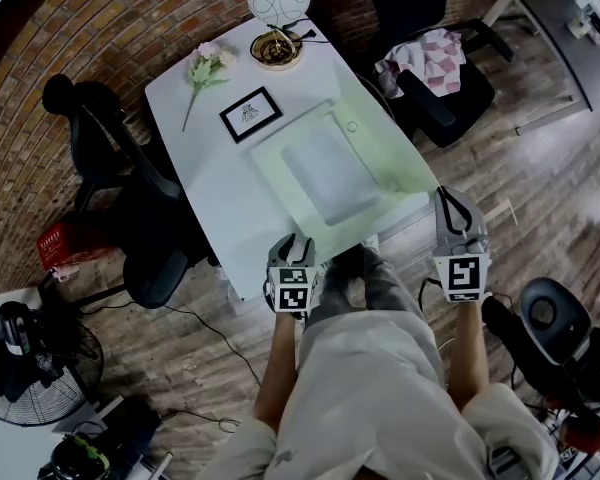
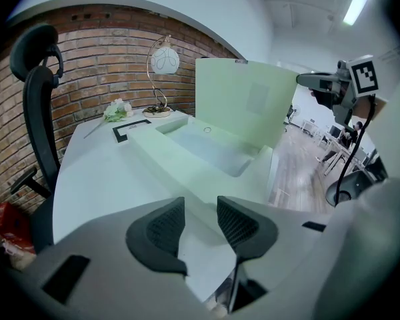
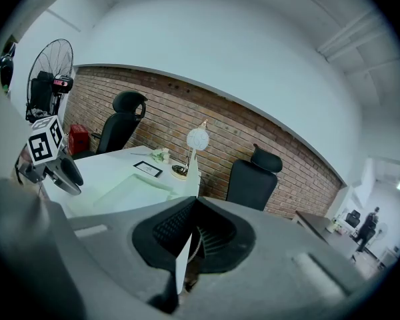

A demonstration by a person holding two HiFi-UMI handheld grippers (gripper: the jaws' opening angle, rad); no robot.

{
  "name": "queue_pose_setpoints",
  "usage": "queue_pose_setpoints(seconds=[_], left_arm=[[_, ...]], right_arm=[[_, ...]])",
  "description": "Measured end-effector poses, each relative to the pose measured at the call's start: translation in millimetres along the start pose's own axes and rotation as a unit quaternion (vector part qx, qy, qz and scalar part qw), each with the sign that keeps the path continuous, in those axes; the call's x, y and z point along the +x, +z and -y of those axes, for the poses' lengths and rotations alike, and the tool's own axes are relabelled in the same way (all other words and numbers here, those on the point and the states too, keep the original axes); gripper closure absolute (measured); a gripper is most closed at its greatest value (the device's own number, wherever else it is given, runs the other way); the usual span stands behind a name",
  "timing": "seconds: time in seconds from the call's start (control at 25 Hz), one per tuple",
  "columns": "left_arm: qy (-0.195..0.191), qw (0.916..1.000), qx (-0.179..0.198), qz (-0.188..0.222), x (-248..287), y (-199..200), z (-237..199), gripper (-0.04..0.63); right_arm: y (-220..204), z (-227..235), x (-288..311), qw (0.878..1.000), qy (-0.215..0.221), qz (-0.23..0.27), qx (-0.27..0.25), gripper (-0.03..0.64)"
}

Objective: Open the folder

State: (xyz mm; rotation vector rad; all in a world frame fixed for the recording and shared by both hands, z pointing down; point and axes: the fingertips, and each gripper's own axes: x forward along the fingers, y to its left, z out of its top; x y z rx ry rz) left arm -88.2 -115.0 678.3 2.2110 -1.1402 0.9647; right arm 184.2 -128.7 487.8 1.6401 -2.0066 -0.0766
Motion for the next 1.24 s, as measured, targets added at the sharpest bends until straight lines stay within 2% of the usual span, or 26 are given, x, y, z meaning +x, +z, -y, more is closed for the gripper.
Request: queue_pose_setpoints(seconds=[1.24], left_arm=[[-0.001, 1.0, -0.005, -0.003, -0.6, -2.1, 1.4, 0.442]], right_arm=[[1.6, 0.1, -0.1, 1.0, -0.001, -0.002, -0.009, 0.609]])
